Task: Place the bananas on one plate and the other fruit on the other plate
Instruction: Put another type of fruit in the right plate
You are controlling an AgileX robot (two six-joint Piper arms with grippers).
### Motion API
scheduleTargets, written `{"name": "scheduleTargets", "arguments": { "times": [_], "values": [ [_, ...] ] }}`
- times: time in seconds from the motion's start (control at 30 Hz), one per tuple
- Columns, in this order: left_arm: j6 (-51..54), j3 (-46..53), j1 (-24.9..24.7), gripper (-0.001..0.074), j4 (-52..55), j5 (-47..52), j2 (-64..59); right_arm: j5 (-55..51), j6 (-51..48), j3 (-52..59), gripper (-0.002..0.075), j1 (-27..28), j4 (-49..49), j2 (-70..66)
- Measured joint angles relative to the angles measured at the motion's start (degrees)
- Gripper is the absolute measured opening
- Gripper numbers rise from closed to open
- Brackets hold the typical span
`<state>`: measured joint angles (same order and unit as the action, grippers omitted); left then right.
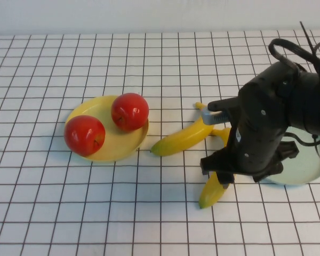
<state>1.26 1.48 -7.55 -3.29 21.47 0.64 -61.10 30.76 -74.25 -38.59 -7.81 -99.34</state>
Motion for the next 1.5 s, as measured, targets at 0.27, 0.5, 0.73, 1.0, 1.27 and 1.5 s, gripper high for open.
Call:
{"name": "scheduleTargets", "arguments": {
  "times": [0.27, 0.5, 0.73, 1.0, 1.27, 1.5],
  "values": [
    [0.0, 0.0, 0.0, 0.0001, 0.0, 0.0, 0.0, -0.31, 1.5, -9.06, 0.0442, 0.0, 1.41, -8.29],
    [0.0, 0.0, 0.0, 0.0001, 0.0, 0.0, 0.0, -2.37, 1.84, -11.34, 0.0442, -0.07, 2.04, -13.93],
    [0.0, 0.0, 0.0, 0.0001, 0.0, 0.0, 0.0, -2.49, 1.97, -11.92, 0.0329, 0.26, 2.99, -14.16],
    [0.0, 0.0, 0.0, 0.0001, 0.0, 0.0, 0.0, -3.07, 1.97, -11.69, 0.013, 0.26, -4.52, -7.72],
    [0.0, 0.0, 0.0, 0.0001, 0.0, 0.0, 0.0, -4.48, 1.42, -11.01, 0.012, 1.95, -8.07, 1.04],
    [0.0, 0.0, 0.0, 0.0001, 0.0, 0.0, 0.0, 5.42, -0.31, -3.86, 0.0316, 3.4, -3.19, 1.17]
  ]
}}
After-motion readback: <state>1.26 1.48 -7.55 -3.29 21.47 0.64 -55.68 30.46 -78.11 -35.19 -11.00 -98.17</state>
